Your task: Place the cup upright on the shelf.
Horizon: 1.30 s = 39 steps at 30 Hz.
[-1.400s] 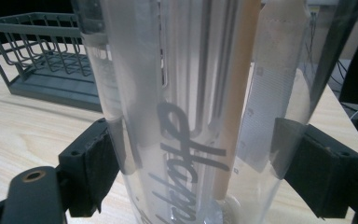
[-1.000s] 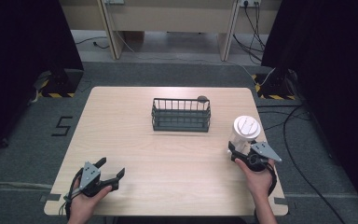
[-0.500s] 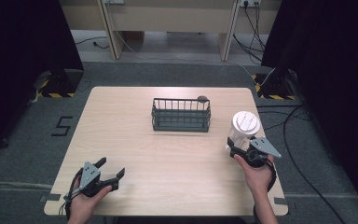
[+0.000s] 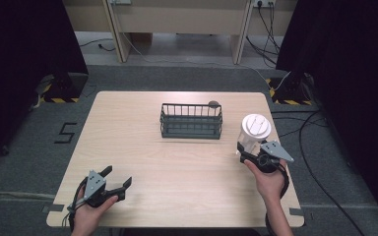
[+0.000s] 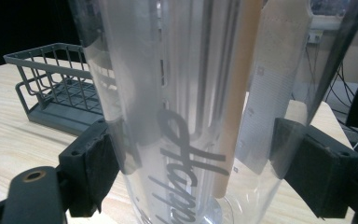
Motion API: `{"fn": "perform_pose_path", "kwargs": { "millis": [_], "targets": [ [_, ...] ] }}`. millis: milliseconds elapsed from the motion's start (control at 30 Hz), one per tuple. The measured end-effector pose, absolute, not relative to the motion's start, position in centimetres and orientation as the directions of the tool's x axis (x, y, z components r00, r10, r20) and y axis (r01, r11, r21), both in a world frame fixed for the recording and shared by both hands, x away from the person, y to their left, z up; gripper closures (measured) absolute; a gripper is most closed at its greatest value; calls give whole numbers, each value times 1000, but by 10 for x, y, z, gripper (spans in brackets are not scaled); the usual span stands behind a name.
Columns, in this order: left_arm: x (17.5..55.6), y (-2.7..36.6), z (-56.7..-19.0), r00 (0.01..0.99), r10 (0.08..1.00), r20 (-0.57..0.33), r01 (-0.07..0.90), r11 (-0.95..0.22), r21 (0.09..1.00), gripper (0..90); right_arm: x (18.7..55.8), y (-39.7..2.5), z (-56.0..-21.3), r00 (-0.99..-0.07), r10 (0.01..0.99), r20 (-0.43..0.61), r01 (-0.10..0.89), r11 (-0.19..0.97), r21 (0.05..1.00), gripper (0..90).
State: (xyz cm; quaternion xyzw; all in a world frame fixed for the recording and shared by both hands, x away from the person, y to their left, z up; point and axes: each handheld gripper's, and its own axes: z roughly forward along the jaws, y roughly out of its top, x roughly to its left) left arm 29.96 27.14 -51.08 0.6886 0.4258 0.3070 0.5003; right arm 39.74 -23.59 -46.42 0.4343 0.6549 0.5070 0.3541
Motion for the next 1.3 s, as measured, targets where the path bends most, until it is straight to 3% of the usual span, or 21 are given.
{"fn": "perform_pose_path", "kwargs": {
  "millis": [1300],
  "targets": [
    [300, 271, -511, 453, 892, -8, 280, -134, 950, 150, 419, -196, -444, -427, 904, -36, 195, 130, 972, 184]
  ]
}}
